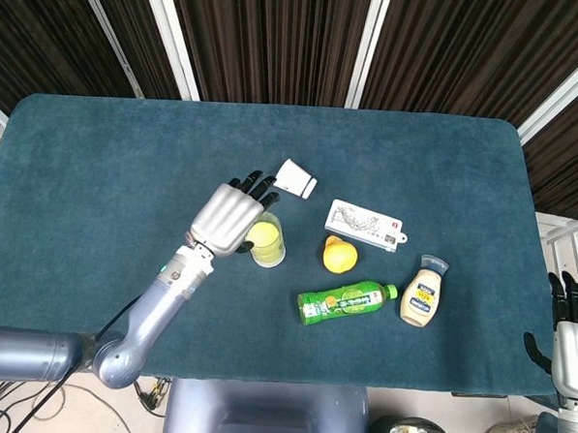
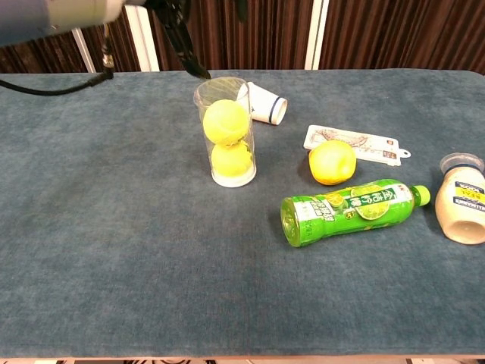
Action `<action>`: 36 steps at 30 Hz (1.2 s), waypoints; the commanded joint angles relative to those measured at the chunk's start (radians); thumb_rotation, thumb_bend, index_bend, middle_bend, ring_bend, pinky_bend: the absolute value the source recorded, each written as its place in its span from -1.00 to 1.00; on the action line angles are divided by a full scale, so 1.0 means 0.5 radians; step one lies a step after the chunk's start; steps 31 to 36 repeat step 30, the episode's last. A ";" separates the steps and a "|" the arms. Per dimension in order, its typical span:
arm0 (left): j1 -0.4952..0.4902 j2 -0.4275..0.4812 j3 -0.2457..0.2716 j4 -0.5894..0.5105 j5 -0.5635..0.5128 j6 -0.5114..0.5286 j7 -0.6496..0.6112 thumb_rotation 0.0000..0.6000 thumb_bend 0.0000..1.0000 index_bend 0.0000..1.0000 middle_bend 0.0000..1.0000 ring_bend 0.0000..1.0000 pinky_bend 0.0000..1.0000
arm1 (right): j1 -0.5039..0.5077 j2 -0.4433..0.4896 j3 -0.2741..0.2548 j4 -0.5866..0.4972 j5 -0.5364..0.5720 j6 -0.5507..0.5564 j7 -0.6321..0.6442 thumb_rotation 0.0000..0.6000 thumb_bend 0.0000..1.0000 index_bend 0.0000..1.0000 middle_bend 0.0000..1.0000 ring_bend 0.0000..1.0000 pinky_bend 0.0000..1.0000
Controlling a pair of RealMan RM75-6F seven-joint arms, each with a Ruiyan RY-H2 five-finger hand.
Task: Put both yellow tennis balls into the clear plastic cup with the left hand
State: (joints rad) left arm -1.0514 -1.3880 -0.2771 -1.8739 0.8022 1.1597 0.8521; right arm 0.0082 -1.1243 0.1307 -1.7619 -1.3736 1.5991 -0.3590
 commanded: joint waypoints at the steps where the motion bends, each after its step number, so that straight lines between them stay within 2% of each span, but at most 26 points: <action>1: 0.133 0.171 0.133 -0.170 0.178 0.188 0.080 1.00 -1.00 -0.48 -0.75 -0.79 -0.27 | 0.001 -0.005 -0.003 0.000 -0.002 -0.002 -0.008 1.00 -0.32 -0.94 -0.85 -0.76 -0.86; 5: 0.250 0.297 0.246 -0.282 0.194 0.340 0.191 1.00 -1.00 -0.61 -0.84 -0.79 -0.31 | 0.000 -0.007 -0.006 -0.004 -0.010 0.005 -0.021 1.00 -0.32 -0.94 -0.85 -0.76 -0.86; 8: 0.427 0.367 0.385 -0.356 0.322 0.492 0.119 1.00 -1.00 -0.65 -0.88 -0.82 -0.34 | -0.003 -0.010 -0.004 -0.005 -0.018 0.019 -0.026 1.00 -0.32 -0.94 -0.85 -0.76 -0.86; 11: 0.626 0.426 0.578 -0.337 0.565 0.581 -0.067 1.00 -1.00 -0.68 -0.91 -0.91 -0.44 | -0.003 -0.012 -0.003 -0.001 -0.017 0.020 -0.028 1.00 -0.32 -0.94 -0.85 -0.76 -0.86; 14: 0.848 0.491 0.792 -0.241 0.848 0.671 -0.324 1.00 -1.00 -0.73 -0.98 -1.00 -0.63 | -0.001 -0.013 -0.007 0.008 -0.036 0.019 -0.014 1.00 -0.32 -0.94 -0.85 -0.76 -0.86; 16: 0.984 0.535 0.889 -0.163 1.022 0.748 -0.535 1.00 -1.00 -0.73 -0.99 -1.00 -0.66 | -0.001 -0.016 -0.008 0.013 -0.050 0.025 -0.005 1.00 -0.32 -0.94 -0.85 -0.76 -0.86; 19: 1.163 0.528 0.972 0.019 1.230 0.897 -0.804 1.00 -1.00 -0.74 -0.99 -1.00 -0.67 | -0.001 -0.019 -0.008 0.017 -0.063 0.032 0.002 1.00 -0.32 -0.94 -0.85 -0.76 -0.86; 25: 1.337 0.470 1.007 0.289 1.405 1.026 -1.014 1.00 -1.00 -0.73 -0.99 -1.00 -0.67 | -0.002 -0.020 -0.015 0.022 -0.092 0.040 0.017 1.00 -0.32 -0.94 -0.85 -0.76 -0.86; 30: 1.430 0.474 0.962 0.372 1.430 1.055 -1.146 1.00 -1.00 -0.74 -0.99 -1.00 -0.67 | -0.010 -0.016 -0.009 0.018 -0.095 0.056 0.031 1.00 -0.32 -0.94 -0.85 -0.76 -0.86; 36: 1.430 0.474 0.962 0.372 1.430 1.055 -1.146 1.00 -1.00 -0.74 -0.99 -1.00 -0.67 | -0.010 -0.016 -0.009 0.018 -0.095 0.056 0.031 1.00 -0.32 -0.94 -0.85 -0.76 -0.86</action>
